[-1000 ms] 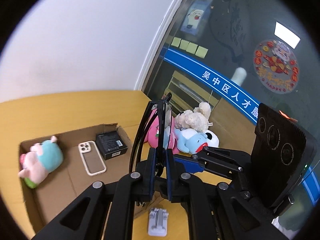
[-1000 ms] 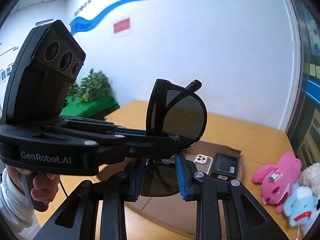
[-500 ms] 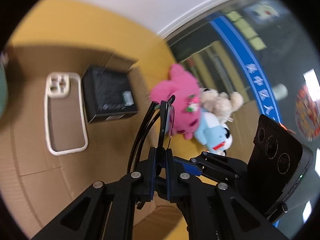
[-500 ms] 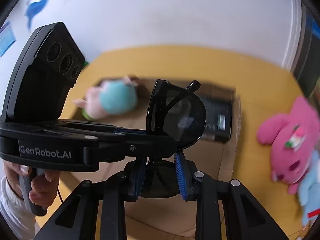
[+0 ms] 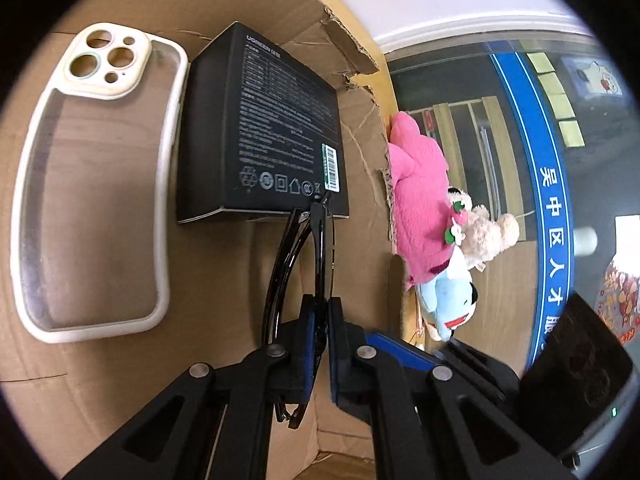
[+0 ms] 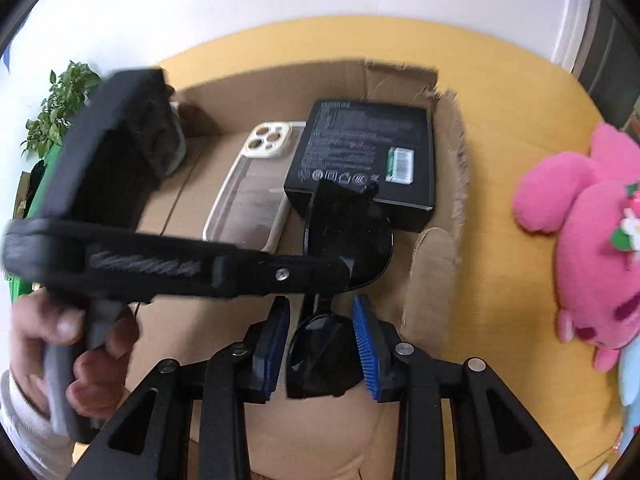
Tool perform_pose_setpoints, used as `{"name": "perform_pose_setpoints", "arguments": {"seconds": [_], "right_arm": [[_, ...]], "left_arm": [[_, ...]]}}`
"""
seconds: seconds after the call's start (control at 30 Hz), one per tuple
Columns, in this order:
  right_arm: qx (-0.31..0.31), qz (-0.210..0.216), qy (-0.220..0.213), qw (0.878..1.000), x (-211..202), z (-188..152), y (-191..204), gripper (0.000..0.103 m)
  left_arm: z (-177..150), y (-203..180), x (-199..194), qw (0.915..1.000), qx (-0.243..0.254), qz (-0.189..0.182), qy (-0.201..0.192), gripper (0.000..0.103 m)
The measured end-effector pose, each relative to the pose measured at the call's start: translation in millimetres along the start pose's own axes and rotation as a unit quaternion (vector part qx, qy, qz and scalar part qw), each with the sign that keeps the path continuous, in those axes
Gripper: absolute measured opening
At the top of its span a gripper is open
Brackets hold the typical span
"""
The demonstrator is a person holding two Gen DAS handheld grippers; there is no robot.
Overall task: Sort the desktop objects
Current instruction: 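Lower the sunglasses into the box and open the right gripper, then withdraw the right gripper up out of the box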
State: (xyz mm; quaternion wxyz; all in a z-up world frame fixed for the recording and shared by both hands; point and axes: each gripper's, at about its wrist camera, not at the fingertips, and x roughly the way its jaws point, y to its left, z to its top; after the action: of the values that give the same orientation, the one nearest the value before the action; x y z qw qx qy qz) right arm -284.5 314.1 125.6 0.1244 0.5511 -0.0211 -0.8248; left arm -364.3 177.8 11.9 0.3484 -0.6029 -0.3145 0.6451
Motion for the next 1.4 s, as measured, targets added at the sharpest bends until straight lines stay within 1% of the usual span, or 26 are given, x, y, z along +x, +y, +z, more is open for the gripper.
{"name": "perform_pose_setpoints", "arguments": {"seconds": [0.1, 0.23, 0.33, 0.43, 0.5, 0.57, 0.67, 0.77, 0.9, 0.93, 0.97, 1.0, 1.03, 1.07, 1.13, 1.17, 1.2, 1.23, 1.27, 1.3, 1.33, 1.37, 1.4], "right_arm": [[-0.007, -0.014, -0.027, 1.000, -24, -10, 3, 0.045], [-0.010, -0.008, -0.052, 0.999, -53, -20, -4, 0.046], [-0.014, -0.005, -0.067, 0.998, -74, -34, -1, 0.047], [-0.010, -0.001, -0.078, 0.997, -78, -38, -1, 0.048], [-0.008, -0.004, -0.081, 0.997, -83, -46, 1, 0.048], [-0.005, -0.004, -0.082, 0.997, -76, -49, 0, 0.048], [0.001, 0.002, -0.086, 0.996, -82, -58, 4, 0.048], [0.006, 0.005, -0.089, 0.996, -76, -62, 5, 0.050], [0.010, -0.004, -0.098, 0.995, -78, -72, 14, 0.060], [0.011, -0.007, -0.102, 0.995, -80, -75, 16, 0.065], [0.013, -0.008, -0.107, 0.994, -82, -77, 18, 0.068], [0.015, -0.011, -0.112, 0.993, -85, -80, 20, 0.074], [0.016, -0.017, -0.119, 0.993, -89, -85, 22, 0.078], [0.016, -0.023, -0.125, 0.992, -92, -88, 25, 0.079], [0.017, -0.034, -0.139, 0.990, -100, -96, 31, 0.084], [0.019, -0.037, -0.146, 0.988, -103, -98, 33, 0.087], [0.022, -0.039, -0.154, 0.987, -106, -102, 36, 0.091], [0.023, -0.042, -0.160, 0.986, -110, -107, 41, 0.094], [0.024, -0.045, -0.169, 0.984, -114, -113, 47, 0.095], [0.024, -0.048, -0.175, 0.983, -118, -117, 52, 0.096], [0.023, -0.054, -0.182, 0.982, -122, -123, 60, 0.097], [0.019, -0.057, -0.189, 0.980, -125, -128, 67, 0.097], [0.015, -0.061, -0.196, 0.978, -128, -133, 74, 0.099]], "left_arm": [[2, -4, 5, 1.0000, -0.006, 0.001, 0.001, 0.005], [-8, -7, 11, 0.9998, -0.005, 0.010, 0.018, 0.004], [-12, 1, 18, 0.9993, -0.021, 0.019, 0.024, 0.004], [-12, 8, 22, 0.9992, -0.032, 0.014, 0.021, 0.004], [-10, 8, 23, 0.9991, -0.035, 0.016, 0.016, 0.004], [-7, 6, 24, 0.9992, -0.034, 0.018, 0.012, 0.004], [-3, 3, 29, 0.9991, -0.025, 0.033, 0.014, 0.004], [-3, 2, 36, 0.9988, -0.022, 0.041, 0.012, 0.004], [-5, -4, 37, 0.9983, -0.009, 0.056, 0.008, 0.005], [-7, -8, 34, 0.9982, -0.002, 0.060, 0.007, 0.011], [-9, -12, 30, 0.9979, 0.005, 0.065, 0.003, 0.026], [-12, -17, 23, 0.9972, 0.014, 0.073, -0.004, 0.034], [-17, -24, 13, 0.9959, 0.028, 0.084, -0.017, 0.045], [-22, -32, 1, 0.9939, 0.044, 0.096, -0.031, 0.052], [-38, -51, -29, 0.9862, 0.085, 0.126, -0.064, 0.058], [-48, -61, -45, 0.9810, 0.106, 0.140, -0.084, 0.058], [-60, -73, -64, 0.9731, 0.131, 0.156, -0.107, 0.058], [-76, -86, -85, 0.9618, 0.161, 0.176, -0.134, 0.060], [-91, -98, -102, 0.9493, 0.185, 0.199, -0.159, 0.065], [-109, -109, -121, 0.9332, 0.207, 0.225, -0.188, 0.069], [-130, -119, -142, 0.9131, 0.228, 0.255, -0.222, 0.077], [-148, -123, -161, 0.8958, 0.243, 0.276, -0.250, 0.081], [-168, -126, -179, 0.8776, 0.256, 0.294, -0.279, 0.081]]}}
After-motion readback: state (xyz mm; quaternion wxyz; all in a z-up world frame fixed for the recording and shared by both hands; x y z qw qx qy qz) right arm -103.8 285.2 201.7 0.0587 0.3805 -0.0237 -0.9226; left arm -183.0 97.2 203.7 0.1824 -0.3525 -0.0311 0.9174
